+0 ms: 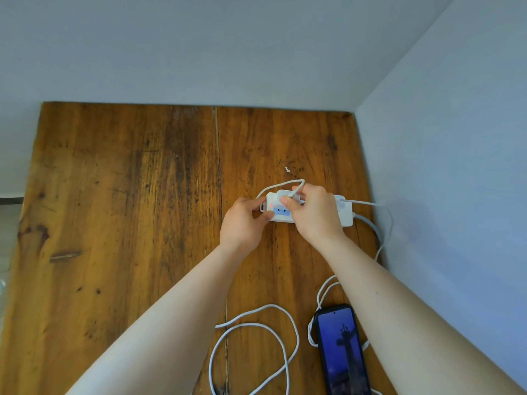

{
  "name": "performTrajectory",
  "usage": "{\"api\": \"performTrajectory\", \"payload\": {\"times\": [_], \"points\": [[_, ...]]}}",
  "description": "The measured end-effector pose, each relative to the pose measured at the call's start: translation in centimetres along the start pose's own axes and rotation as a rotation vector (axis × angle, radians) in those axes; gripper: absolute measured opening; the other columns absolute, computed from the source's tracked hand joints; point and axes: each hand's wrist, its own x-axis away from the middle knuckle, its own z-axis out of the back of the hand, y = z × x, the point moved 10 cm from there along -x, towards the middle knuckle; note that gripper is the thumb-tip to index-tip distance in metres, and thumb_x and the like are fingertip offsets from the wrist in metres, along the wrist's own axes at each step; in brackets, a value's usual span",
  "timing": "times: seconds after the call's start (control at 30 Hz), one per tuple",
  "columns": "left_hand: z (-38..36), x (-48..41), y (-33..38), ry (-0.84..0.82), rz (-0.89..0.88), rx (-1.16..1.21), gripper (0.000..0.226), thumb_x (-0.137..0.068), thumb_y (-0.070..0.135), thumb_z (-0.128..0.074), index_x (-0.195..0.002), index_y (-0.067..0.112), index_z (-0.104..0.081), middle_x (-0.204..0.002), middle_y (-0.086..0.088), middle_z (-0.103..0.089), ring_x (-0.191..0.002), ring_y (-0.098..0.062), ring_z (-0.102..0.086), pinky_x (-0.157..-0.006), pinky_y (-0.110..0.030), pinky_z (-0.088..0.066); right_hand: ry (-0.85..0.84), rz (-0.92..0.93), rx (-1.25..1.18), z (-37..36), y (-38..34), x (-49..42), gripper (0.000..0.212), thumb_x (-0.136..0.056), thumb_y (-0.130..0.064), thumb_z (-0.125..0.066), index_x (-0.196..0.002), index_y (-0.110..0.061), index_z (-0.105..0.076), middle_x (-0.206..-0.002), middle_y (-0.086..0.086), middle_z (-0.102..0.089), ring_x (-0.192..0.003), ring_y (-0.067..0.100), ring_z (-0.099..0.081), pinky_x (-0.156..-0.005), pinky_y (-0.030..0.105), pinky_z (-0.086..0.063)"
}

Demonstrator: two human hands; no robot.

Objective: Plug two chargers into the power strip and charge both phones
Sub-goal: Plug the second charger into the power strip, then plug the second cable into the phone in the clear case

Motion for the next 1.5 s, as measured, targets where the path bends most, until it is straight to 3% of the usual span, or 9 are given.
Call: {"api": "performTrajectory", "payload": {"times": [0.37,0.47,0.6,0.67,0.8,0.93,1.07,1.33,1.5], "points": [[0.2,1.4,0.3,-0.003,-0.013,-0.099,0.042,-0.09,0.035,-0.058,-0.13,0.022,-0.056,-0.129,-0.002,-0.054,-0.106,-0.019,-0.054,-0.071,-0.023,-0.04,0.032,-0.054,0.062,0.3,0.0,0.5,0.038,-0.087,-0.036,-0.064,-0.116,-0.011,-0.063,-0.112,0.009,-0.068,-0.094,0.022,-0.066,-0.07,0.031,-0.055],[1.2,2.8,-0.1,0.034,-0.048,-0.151,0.04,-0.091,0.034,-0.057,-0.13,0.023,-0.056,-0.13,-0.003,-0.053,-0.11,-0.021,-0.054,-0.077,-0.026,-0.046,0.109,-0.053,0.004,0.4,-0.1,1.7,0.05,-0.085,-0.032,-0.067,-0.129,-0.012,-0.051,-0.124,0.009,-0.062,-0.107,0.025,-0.062,-0.078,0.034,-0.055],[3.1,5.3,-2.0,0.062,-0.043,-0.172,0.037,-0.092,0.031,-0.056,-0.127,0.023,-0.058,-0.132,0.0,-0.052,-0.117,-0.019,-0.051,-0.088,-0.03,-0.047,0.215,-0.081,-0.177,-0.4,1.3,5.7,0.05,-0.083,-0.027,-0.071,-0.124,-0.016,-0.043,-0.126,0.008,-0.052,-0.11,0.022,-0.058,-0.067,0.02,-0.051],[4.5,7.2,-3.4,0.097,-0.031,-0.178,0.034,-0.091,0.031,-0.057,-0.124,0.024,-0.06,-0.13,0.002,-0.053,-0.116,-0.018,-0.052,-0.086,-0.029,-0.046,0.165,-0.075,-0.201,-2.0,1.8,8.1,0.043,-0.083,-0.028,-0.07,-0.118,-0.018,-0.046,-0.125,0.005,-0.05,-0.105,0.018,-0.057,-0.063,0.013,-0.044],[7.1,12.7,-7.0,0.187,0.033,-0.138,0.03,-0.09,0.027,-0.057,-0.12,0.021,-0.062,-0.124,0.0,-0.056,-0.112,-0.019,-0.054,-0.087,-0.03,-0.046,-0.025,0.068,-0.058,-6.1,0.8,13.2,0.028,-0.087,-0.029,-0.065,-0.111,-0.021,-0.054,-0.117,-0.001,-0.052,-0.095,0.011,-0.053,-0.067,0.012,-0.038],[9.0,19.8,-11.9,0.277,0.214,-0.154,0.028,-0.091,0.027,-0.057,-0.118,0.022,-0.061,-0.126,-0.001,-0.056,-0.118,-0.02,-0.044,-0.095,-0.042,-0.042,-0.188,0.295,0.223,-10.4,-1.8,18.2,0.021,-0.089,-0.029,-0.059,-0.108,-0.02,-0.059,-0.114,0.0,-0.053,-0.108,0.02,-0.044,-0.089,0.036,-0.036],[10.1,26.6,-16.2,0.328,0.371,-0.249,0.032,-0.089,0.029,-0.058,-0.121,0.024,-0.058,-0.13,0.0,-0.053,-0.125,-0.022,-0.034,-0.101,-0.048,-0.032,-0.315,0.46,0.436,-14.3,-3.9,21.3,0.026,-0.09,-0.027,-0.057,-0.115,-0.02,-0.058,-0.124,0.004,-0.048,-0.116,0.024,-0.035,-0.095,0.045,-0.029],[9.6,32.6,-21.1,0.231,0.458,-0.405,0.059,-0.083,0.046,-0.061,-0.136,0.029,-0.041,-0.15,0.002,-0.032,-0.137,-0.022,-0.018,-0.11,-0.049,-0.015,-0.371,0.511,0.677,-17.5,-4.2,21.6,0.04,-0.089,-0.029,-0.061,-0.126,-0.02,-0.049,-0.139,0.011,-0.043,-0.128,0.03,-0.034,-0.104,0.051,-0.03],[8.6,32.9,-21.8,0.094,0.394,-0.556,0.082,-0.075,0.06,-0.063,-0.143,0.034,-0.027,-0.154,0.004,-0.025,-0.141,-0.022,-0.012,-0.111,-0.05,-0.006,-0.376,0.519,0.729,-17.9,-3.7,21.7,0.046,-0.086,-0.023,-0.067,-0.127,-0.02,-0.046,-0.141,0.012,-0.039,-0.129,0.031,-0.033,-0.104,0.051,-0.031]]}}
